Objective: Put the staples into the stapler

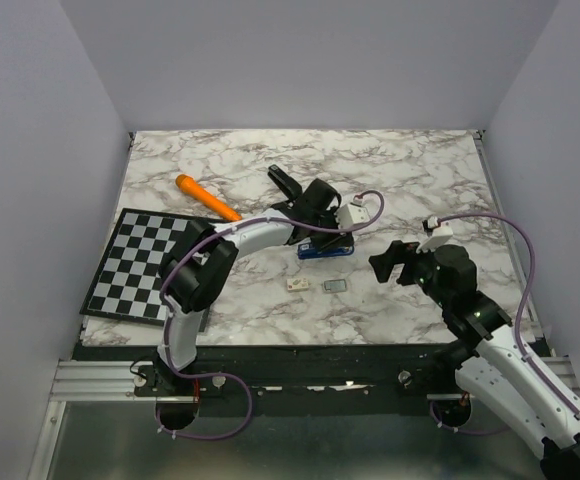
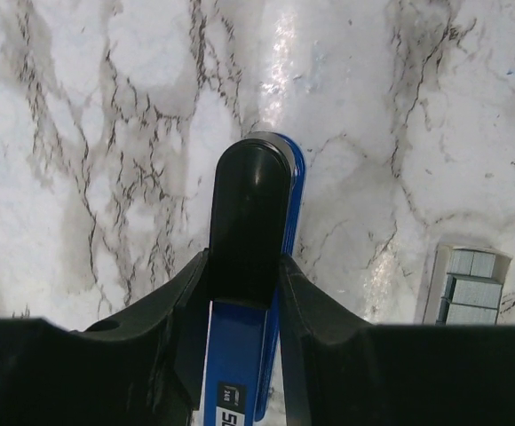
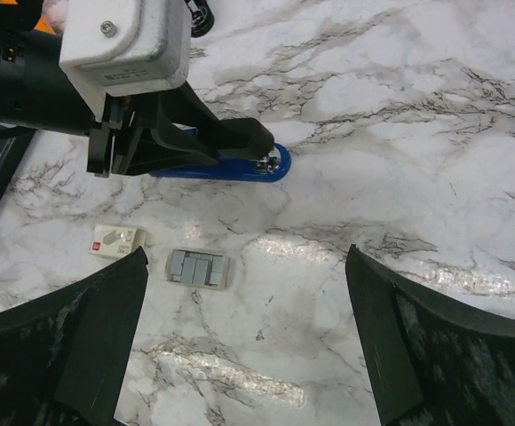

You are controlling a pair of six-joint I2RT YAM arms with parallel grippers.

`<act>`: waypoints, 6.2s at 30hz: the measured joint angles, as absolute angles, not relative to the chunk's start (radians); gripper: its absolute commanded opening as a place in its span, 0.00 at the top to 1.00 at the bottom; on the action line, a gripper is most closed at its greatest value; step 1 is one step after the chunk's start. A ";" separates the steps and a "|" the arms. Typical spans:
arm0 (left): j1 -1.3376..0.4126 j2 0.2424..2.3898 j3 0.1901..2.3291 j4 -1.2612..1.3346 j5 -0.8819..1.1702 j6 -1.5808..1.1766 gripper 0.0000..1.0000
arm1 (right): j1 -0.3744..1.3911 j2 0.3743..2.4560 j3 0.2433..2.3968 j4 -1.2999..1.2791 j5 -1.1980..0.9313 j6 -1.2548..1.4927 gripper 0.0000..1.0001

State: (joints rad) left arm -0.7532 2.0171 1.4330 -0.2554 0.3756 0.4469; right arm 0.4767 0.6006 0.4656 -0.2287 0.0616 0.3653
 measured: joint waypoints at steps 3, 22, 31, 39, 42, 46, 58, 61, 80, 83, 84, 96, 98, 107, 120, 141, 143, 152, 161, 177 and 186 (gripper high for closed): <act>-0.752 1.982 1.386 -0.239 0.336 0.386 0.51 | 0.477 0.602 0.461 -0.228 0.062 0.365 0.00; -0.748 2.016 1.435 -0.144 0.322 0.289 0.32 | 0.477 0.596 0.440 -0.225 0.060 0.371 0.00; -0.748 2.069 1.467 -0.188 0.337 0.318 0.46 | 0.477 0.594 0.440 -0.225 0.060 0.377 0.00; -0.748 2.072 1.474 -0.205 0.346 0.331 0.96 | 0.477 0.620 0.440 -0.225 0.057 0.393 0.00; -0.747 2.061 1.464 -0.199 0.349 0.330 1.00 | 0.477 0.645 0.440 -0.224 0.056 0.406 0.00; -0.740 1.998 1.406 -0.181 0.351 0.318 1.00 | 0.477 0.709 0.455 -0.225 0.055 0.436 0.00; -0.714 1.631 1.211 0.012 0.377 0.163 1.00 | 0.476 0.899 0.632 -0.169 -0.051 0.523 0.16; -0.714 1.551 1.152 0.080 0.383 0.101 1.00 | 0.476 0.917 0.647 -0.138 -0.081 0.542 0.19; -0.727 1.407 1.052 0.192 0.422 -0.076 1.00 | 0.476 1.025 0.699 0.063 -0.222 0.651 0.35; -0.736 1.405 1.052 0.191 0.423 -0.076 1.00 | 0.476 1.036 0.699 0.079 -0.223 0.663 0.41; -0.739 1.404 1.052 0.191 0.423 -0.075 1.00 | 0.476 1.039 0.699 0.081 -0.223 0.665 0.43; -0.756 1.387 1.052 0.186 0.420 -0.072 1.00 | 0.482 1.044 0.696 0.135 -0.216 0.741 0.62; -0.760 1.378 1.052 0.186 0.420 -0.072 1.00 | 0.482 1.046 0.696 0.148 -0.222 0.756 0.62; -0.773 1.327 1.019 0.201 0.403 -0.070 1.00 | 0.482 1.055 0.681 0.212 -0.251 0.852 0.99; -0.779 0.917 0.692 0.395 0.189 -0.153 1.00 | 0.364 0.992 0.612 0.275 -0.366 1.027 0.99; -0.761 0.563 0.200 0.667 -0.270 -0.684 0.45 | 0.299 1.035 0.576 0.581 -0.389 1.293 0.99; -0.758 0.558 0.182 0.662 -0.294 -0.706 0.35 | 0.299 1.036 0.572 0.609 -0.384 1.322 0.99; -0.739 0.376 0.091 0.516 -0.420 -0.779 0.09 | 0.299 1.038 0.570 0.686 -0.367 1.373 0.99; -0.739 0.166 0.155 0.295 -0.459 -0.604 0.01 | 0.299 1.069 0.570 0.707 -0.366 1.361 0.99; -0.734 0.833 0.755 0.191 0.095 0.010 0.01 | 0.294 1.103 0.567 0.710 -0.393 1.304 0.99; -0.734 1.080 0.942 0.121 0.300 0.177 0.18 | 0.293 1.106 0.552 0.717 -0.412 1.301 0.99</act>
